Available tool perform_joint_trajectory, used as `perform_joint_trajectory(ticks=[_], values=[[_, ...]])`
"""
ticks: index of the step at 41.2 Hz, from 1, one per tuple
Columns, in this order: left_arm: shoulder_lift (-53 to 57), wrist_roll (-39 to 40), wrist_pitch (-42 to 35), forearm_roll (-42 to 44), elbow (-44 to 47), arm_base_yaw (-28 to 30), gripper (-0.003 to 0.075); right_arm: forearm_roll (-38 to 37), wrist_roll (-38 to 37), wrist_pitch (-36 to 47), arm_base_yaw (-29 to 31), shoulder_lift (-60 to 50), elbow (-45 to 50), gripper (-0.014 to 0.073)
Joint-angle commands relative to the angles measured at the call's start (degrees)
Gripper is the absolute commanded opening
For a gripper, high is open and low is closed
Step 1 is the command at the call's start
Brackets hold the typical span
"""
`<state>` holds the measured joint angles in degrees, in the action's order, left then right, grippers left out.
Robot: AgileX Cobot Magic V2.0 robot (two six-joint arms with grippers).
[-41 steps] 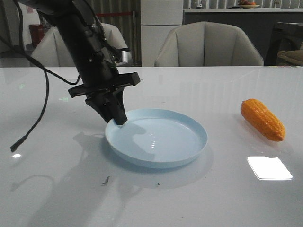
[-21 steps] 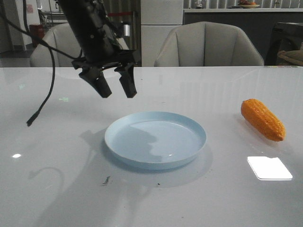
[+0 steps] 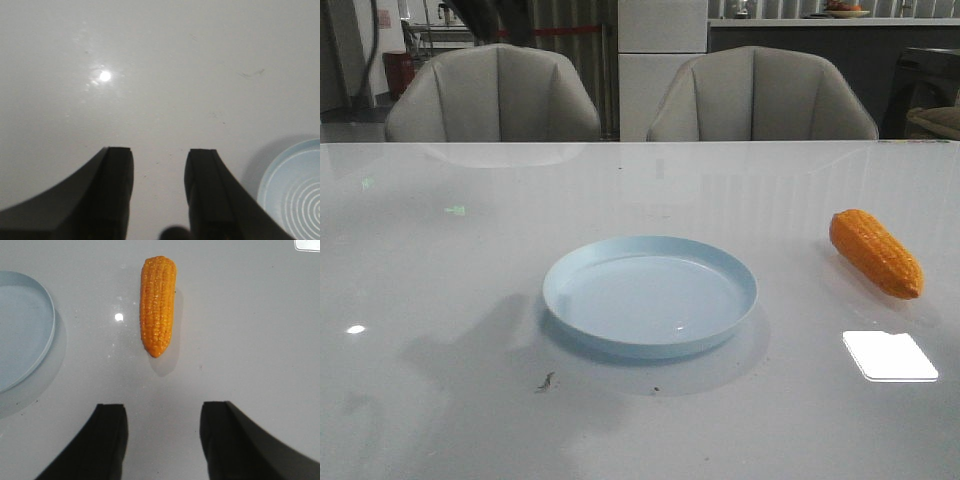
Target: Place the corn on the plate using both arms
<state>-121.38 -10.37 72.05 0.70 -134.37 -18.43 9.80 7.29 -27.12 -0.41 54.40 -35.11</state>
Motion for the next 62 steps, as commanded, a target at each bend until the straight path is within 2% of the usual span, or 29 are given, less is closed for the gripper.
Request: perform_joint_trajectory(ticks=[1, 19, 26, 32, 40, 52, 62], values=[[6.81, 0.63, -1.09, 0.40, -2.04, 1.91, 0.0267, 0.23, 0.34, 3.29, 0.06, -0.39, -2.04, 0.0447], [15.91, 0.63, -6.14, 0.40, -1.15, 10.74, 0.0133, 0.23, 0.34, 3.33, 0.06, -0.39, -2.04, 0.0447], [18.69, 0.63, -6.02, 0.40, 2.96, 13.13, 0.0090, 0.23, 0.34, 3.33, 0.06, -0.39, -2.04, 0.0447], [23.39, 0.52, -8.08, 0.40, 10.23, 14.77, 0.0088, 0.23, 0.34, 3.33, 0.06, -0.39, -2.04, 0.0447], [35.03, 0.03, -16.05, 0.48, 27.40, 16.98, 0.0088, 0.23, 0.34, 3.33, 0.06, -0.39, -2.04, 0.0447], [57.91, 0.03, -37.15, 0.61, 64.73, 18.10, 0.0088, 0.23, 0.34, 3.21, 0.06, -0.39, -2.04, 0.0447], [73.44, 0.03, -47.32, -0.18, 88.37, 18.10, 0.0088, 0.23, 0.34, 2.43, 0.06, -0.39, -2.04, 0.0447]])
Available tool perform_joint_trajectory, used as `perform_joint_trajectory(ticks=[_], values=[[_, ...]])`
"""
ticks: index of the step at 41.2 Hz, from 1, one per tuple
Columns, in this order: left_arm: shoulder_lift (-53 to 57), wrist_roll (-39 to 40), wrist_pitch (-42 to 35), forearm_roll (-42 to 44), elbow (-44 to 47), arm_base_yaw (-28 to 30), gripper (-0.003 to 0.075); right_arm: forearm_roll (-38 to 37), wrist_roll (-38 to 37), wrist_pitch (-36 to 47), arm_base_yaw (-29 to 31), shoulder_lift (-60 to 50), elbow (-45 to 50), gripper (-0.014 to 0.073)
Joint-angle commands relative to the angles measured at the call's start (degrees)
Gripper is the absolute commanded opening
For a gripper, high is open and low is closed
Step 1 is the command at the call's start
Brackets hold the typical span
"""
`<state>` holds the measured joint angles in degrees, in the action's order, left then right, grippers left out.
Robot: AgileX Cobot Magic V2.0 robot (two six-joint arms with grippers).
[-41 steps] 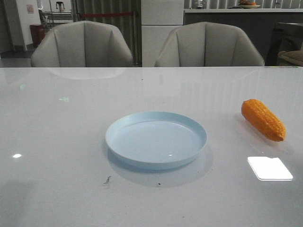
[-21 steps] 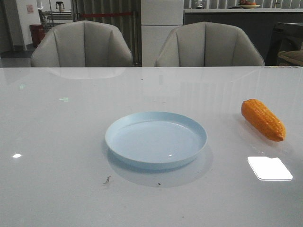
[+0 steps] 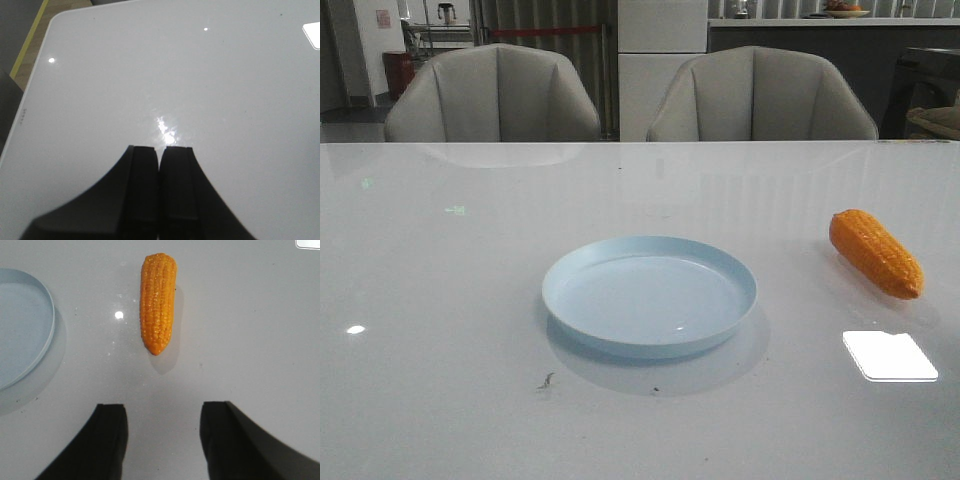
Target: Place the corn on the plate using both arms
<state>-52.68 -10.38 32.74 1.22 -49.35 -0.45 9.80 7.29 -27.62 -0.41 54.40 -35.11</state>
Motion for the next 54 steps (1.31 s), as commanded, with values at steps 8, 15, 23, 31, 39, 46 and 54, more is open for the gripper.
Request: perform_joint_trajectory(ticks=[8, 15, 23, 31, 39, 46, 54], values=[[12.68, 0.04, -9.60, -0.70, 8.86, 0.13, 0.0088, 0.17, 0.34, 2.01, 0.06, 2.43, -5.25, 0.0447], [14.52, 0.04, -9.60, -0.70, 8.87, 0.13, 0.0088, -0.96, 0.34, 0.37, 0.06, 10.66, -13.91, 0.0447], [14.52, 0.04, -8.54, -1.22, 8.87, 0.13, 0.0088, -2.16, 0.34, -4.21, 0.06, 23.79, -26.60, 0.0447], [14.52, 0.04, -7.18, -1.22, 8.87, 0.13, 0.0088, -2.16, 0.34, -11.79, 0.06, 35.93, -39.43, 0.0447], [14.52, 0.04, -7.18, -1.22, 8.87, 0.13, 0.0088, -2.16, 0.34, -14.79, 0.06, 45.08, -48.04, 0.0454], [14.52, 0.04, -7.18, -1.22, 8.87, 0.13, 0.0088, -2.16, 0.34, -15.77, 0.06, 51.45, -51.52, 0.0470], [14.52, 0.04, -7.18, -1.22, 8.87, 0.13, 0.0088, -1.89, 0.34, -16.39, 0.06, 55.89, -52.39, 0.0470]])
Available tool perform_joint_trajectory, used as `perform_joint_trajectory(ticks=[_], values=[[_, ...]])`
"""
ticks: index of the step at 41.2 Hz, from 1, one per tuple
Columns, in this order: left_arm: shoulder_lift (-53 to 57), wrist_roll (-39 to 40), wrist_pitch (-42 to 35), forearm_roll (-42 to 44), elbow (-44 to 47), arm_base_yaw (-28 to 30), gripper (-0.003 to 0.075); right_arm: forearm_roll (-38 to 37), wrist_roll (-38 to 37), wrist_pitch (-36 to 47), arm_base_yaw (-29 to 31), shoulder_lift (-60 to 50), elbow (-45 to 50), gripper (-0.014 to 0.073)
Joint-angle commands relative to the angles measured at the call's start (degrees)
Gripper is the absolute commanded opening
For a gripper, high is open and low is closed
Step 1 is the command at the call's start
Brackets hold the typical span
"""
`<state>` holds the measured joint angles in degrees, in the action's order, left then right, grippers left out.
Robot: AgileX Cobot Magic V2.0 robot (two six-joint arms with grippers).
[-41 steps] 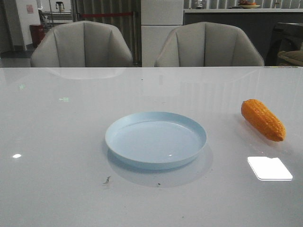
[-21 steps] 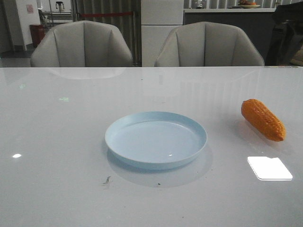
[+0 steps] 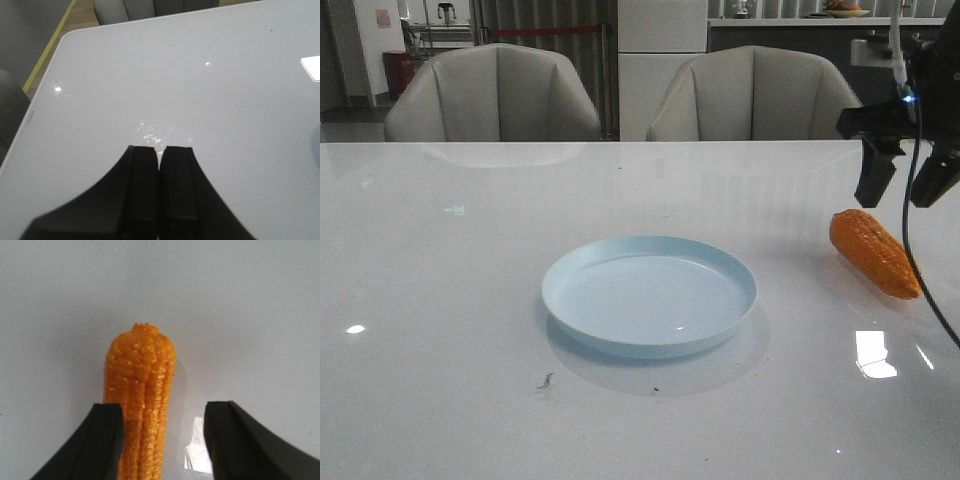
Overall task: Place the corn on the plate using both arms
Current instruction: 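Lower the right gripper over the orange corn cob and close it, then lift the corn with the right gripper and carry it over the plate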
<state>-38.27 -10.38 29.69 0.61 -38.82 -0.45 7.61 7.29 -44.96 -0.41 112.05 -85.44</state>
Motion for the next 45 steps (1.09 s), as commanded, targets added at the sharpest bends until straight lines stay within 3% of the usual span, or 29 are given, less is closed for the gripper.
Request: perform_joint_trajectory(ticks=[1, 17, 37, 41, 45], values=[[0.11, 0.04, -4.14, -0.61, -1.67, 0.13, 0.0088, 0.38, 0.34, 0.96, 0.06, -1.42, -2.06, 0.0470], [0.11, 0.04, -4.14, -0.61, -1.67, 0.13, 0.0088, 6.60, 0.34, -0.54, -0.13, 2.96, -2.06, 0.0470], [0.11, 0.04, -4.14, 0.07, -1.67, 0.13, 0.0088, 6.72, 1.84, -2.75, -1.25, 5.39, -2.06, 0.0463], [0.11, 0.04, -4.14, 0.15, -1.67, 0.13, 0.0088, 6.72, 1.89, -3.09, -1.25, 5.21, -2.06, 0.0390], [0.11, 0.04, -4.14, 0.15, -1.67, 0.13, 0.0088, 6.72, 2.15, -3.17, -1.25, 5.21, -2.06, 0.0258]])
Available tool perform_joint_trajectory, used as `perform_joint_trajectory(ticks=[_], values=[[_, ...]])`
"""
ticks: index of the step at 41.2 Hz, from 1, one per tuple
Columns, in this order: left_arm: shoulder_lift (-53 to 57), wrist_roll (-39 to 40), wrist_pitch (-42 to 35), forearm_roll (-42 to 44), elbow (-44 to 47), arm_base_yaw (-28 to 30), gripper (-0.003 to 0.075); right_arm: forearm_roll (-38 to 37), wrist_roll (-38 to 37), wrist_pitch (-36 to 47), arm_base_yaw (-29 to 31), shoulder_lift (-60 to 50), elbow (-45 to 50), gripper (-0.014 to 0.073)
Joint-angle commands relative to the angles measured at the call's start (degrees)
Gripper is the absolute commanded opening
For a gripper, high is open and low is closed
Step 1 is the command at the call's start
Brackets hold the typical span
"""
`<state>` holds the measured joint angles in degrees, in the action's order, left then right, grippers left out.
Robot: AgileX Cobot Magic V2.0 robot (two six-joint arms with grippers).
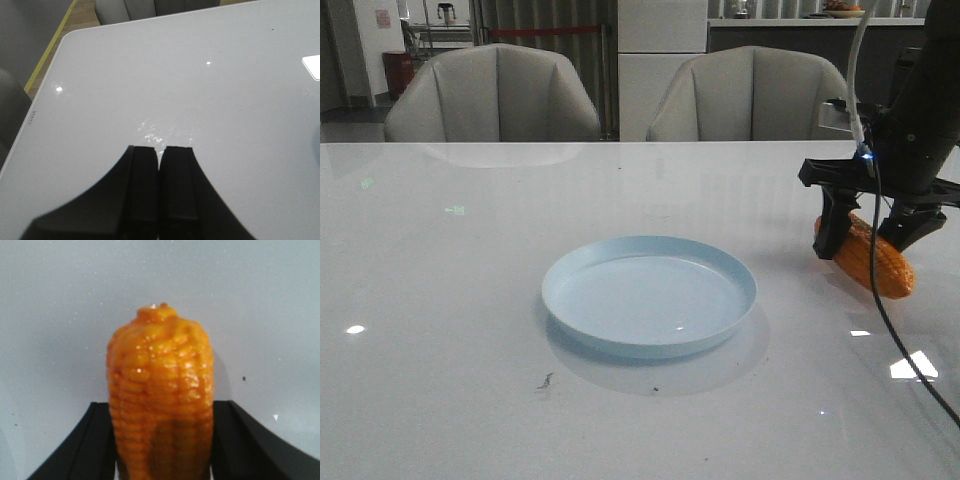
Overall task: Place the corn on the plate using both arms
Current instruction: 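Lift the corn with the right gripper and carry it over the plate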
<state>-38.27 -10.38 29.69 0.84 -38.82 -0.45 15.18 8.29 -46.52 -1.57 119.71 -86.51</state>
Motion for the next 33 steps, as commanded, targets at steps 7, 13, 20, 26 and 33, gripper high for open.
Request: perform_joint_trajectory(ticks=[7, 13, 20, 26, 33], values=[[0.11, 0.04, -4.14, -0.08, -1.67, 0.13, 0.0088, -0.61, 2.08, -4.22, -0.12, -2.60, -2.96, 0.0236], [0.11, 0.04, -4.14, -0.08, -1.67, 0.13, 0.0088, 1.48, 4.42, -8.84, -1.12, -2.60, -9.74, 0.0236], [0.11, 0.04, -4.14, -0.08, -1.67, 0.13, 0.0088, 3.63, 7.01, -15.43, -4.77, -2.60, -19.88, 0.0236], [0.11, 0.04, -4.14, -0.08, -1.67, 0.13, 0.0088, 3.69, 10.13, -19.69, -10.03, -2.49, -26.65, 0.0236], [0.11, 0.04, -4.14, -0.08, -1.67, 0.13, 0.0088, 3.69, 11.58, -21.57, -16.56, -2.31, -28.44, 0.0236]])
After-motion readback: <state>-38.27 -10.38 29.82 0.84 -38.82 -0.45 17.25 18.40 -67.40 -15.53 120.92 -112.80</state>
